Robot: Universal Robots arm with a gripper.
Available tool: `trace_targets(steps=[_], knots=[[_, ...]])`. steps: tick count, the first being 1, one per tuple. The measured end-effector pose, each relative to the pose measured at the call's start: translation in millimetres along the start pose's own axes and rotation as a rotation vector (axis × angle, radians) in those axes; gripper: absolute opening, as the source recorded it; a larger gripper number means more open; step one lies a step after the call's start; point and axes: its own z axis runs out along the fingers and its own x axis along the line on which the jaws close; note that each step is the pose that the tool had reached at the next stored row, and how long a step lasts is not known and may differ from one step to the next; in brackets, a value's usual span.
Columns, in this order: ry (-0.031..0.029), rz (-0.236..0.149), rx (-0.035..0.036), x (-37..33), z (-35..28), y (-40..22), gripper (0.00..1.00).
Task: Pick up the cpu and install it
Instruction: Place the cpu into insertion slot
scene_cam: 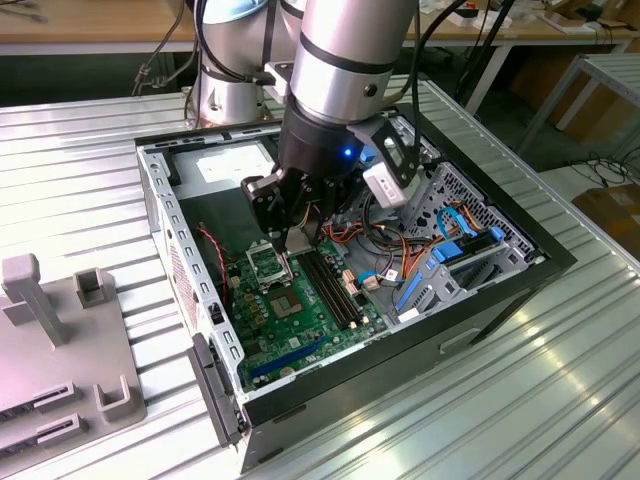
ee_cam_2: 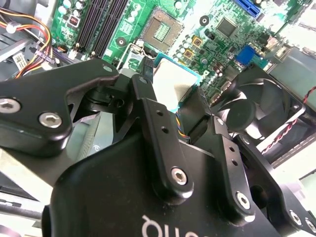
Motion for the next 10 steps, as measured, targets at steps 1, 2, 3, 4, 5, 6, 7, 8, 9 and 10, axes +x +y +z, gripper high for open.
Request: trace_targets(steps=[1, 2, 3, 4, 5, 6, 7, 8, 9, 10], knots=[[0.0001, 0.0, 0.0001, 0.0, 0.0, 0.0, 0.47], [0.0001, 0.0, 0.0001, 0.0, 0.0, 0.0, 0.47], [-0.0001, 0.0, 0.0001, 0.0, 0.2, 0.0, 0.47], [0.0, 0.0, 0.0004, 0.0, 0.2, 0.0, 0.47], [0.0, 0.0, 0.0004, 0.0, 0.2, 0.0, 0.47], [-0.0001, 0.0, 0.0005, 0.0, 0.1, 0.0, 0.47], [-0.0001, 0.0, 0.0005, 0.0, 0.2, 0.0, 0.47], [-0.0001, 0.0, 0.0005, 0.0, 0.2, 0.0, 0.47], [-0.0001, 0.0, 0.0005, 0.0, 0.2, 0.0, 0.47], [-0.0001, 0.0, 0.0005, 0.0, 0.2, 0.0, 0.47]])
